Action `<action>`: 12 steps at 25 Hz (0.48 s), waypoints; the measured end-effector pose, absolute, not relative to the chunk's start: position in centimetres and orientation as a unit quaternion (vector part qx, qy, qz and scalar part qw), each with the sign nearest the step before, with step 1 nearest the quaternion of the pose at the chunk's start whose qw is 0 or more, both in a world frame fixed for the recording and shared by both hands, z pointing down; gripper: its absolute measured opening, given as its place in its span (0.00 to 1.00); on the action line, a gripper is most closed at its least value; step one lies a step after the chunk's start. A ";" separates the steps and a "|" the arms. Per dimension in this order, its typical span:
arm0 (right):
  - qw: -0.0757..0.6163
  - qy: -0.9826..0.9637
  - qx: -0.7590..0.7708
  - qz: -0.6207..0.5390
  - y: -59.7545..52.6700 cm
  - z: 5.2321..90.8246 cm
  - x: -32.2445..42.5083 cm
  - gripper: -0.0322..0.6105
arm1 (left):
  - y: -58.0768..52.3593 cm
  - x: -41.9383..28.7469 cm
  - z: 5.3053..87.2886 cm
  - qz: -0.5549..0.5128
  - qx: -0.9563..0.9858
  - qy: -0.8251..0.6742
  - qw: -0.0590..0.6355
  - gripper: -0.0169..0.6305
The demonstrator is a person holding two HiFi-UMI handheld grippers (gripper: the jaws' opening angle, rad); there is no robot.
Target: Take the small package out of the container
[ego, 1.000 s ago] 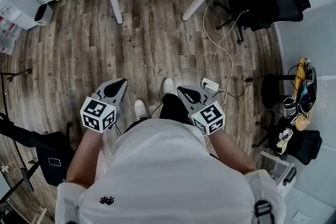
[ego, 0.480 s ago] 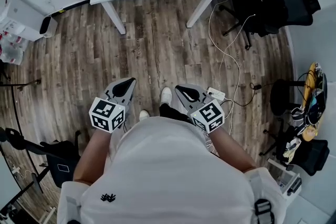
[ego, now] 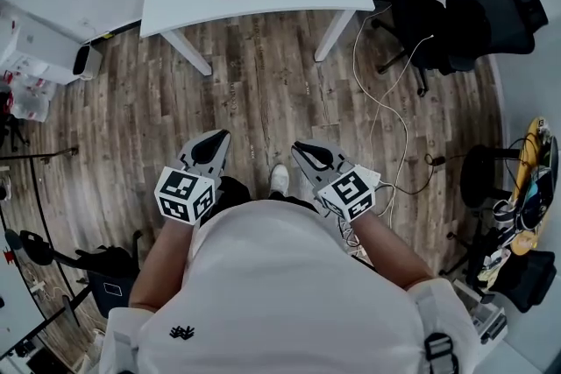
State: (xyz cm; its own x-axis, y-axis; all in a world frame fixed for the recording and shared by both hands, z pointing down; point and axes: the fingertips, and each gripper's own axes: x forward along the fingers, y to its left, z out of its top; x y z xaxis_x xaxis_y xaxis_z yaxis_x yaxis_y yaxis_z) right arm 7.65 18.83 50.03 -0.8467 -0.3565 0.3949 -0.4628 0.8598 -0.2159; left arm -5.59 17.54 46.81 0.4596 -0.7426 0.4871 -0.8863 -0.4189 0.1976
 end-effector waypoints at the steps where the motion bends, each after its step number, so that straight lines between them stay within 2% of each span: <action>1: 0.172 -0.949 0.215 0.154 18.4 50.1 7.7 0.07 | 17.1 -5.3 46.8 0.167 0.826 -0.492 0.218 0.04; 4: 0.167 -0.948 0.220 0.156 17.0 50.1 7.7 0.07 | 15.6 -4.6 47.0 0.175 0.831 -0.481 0.218 0.05; 6: 0.165 -0.947 0.226 0.160 15.9 50.2 7.3 0.07 | 14.3 -4.8 47.2 0.177 0.834 -0.475 0.218 0.10; 12: 0.177 -0.935 0.260 0.165 11.5 50.7 6.0 0.10 | 9.1 -6.2 47.8 0.165 0.851 -0.450 0.217 0.10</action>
State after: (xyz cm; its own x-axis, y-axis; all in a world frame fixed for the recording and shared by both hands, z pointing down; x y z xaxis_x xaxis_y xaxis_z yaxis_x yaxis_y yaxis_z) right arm 6.04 11.50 50.71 -0.8015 -0.4283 0.4174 -0.5454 0.8097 -0.2164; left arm -6.22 9.07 47.77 0.5415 -0.6935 0.4752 -0.8363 -0.5020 0.2203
